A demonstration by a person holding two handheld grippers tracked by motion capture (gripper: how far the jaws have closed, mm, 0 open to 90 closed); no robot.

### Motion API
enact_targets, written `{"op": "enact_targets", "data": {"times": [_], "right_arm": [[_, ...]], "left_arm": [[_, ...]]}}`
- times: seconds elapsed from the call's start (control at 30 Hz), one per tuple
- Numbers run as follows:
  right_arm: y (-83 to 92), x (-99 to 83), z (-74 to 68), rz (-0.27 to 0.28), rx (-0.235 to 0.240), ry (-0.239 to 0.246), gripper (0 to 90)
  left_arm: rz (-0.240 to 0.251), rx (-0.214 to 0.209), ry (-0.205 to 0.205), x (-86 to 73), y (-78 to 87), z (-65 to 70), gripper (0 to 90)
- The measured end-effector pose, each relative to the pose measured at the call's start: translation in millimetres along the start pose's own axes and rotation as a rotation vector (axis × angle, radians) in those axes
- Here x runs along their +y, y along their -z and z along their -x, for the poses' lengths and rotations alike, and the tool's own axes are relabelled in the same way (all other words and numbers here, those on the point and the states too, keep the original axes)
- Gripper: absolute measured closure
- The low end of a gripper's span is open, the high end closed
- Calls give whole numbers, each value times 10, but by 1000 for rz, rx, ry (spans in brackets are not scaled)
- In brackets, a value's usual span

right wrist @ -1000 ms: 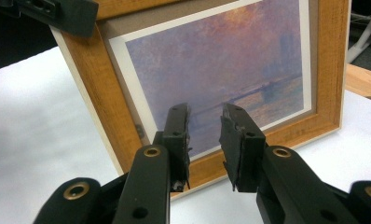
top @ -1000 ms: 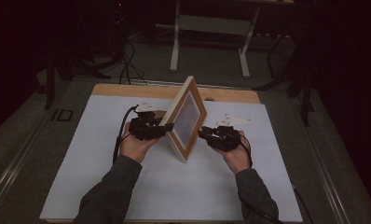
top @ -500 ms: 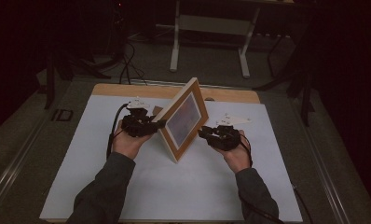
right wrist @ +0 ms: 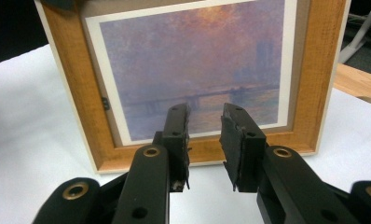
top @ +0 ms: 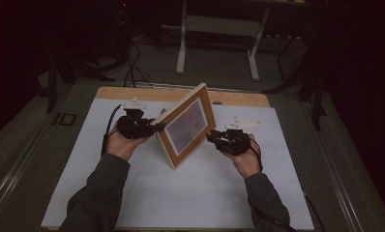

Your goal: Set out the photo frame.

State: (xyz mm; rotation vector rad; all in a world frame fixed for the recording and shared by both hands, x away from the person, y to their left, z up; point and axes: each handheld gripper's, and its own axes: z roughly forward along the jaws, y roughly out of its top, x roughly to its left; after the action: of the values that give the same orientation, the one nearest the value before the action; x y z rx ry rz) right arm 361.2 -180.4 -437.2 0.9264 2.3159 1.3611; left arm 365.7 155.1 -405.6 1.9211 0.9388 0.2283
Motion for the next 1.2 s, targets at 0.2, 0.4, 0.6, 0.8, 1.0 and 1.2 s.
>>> {"op": "enact_targets", "data": {"times": [0.2,0.4,0.6,0.8,1.0,1.2], "right_arm": [[13,33,2,-2,-4,9,709],[32,92,28,0,-17,16,707],[26,111,69,-1,-31,7,696],[10,110,111,2,-37,-5,696],[24,135,151,9,-49,-17,696],[47,146,205,13,-68,-23,690]], "left_arm": [[-15,-33,-5,4,42,-82,684],[-21,-64,-4,-4,81,-157,690],[-37,-95,-12,7,104,-231,694],[-52,-118,-17,19,117,-279,696],[-55,-164,-17,31,107,-305,703],[-48,-211,-26,40,83,-293,712]]}}
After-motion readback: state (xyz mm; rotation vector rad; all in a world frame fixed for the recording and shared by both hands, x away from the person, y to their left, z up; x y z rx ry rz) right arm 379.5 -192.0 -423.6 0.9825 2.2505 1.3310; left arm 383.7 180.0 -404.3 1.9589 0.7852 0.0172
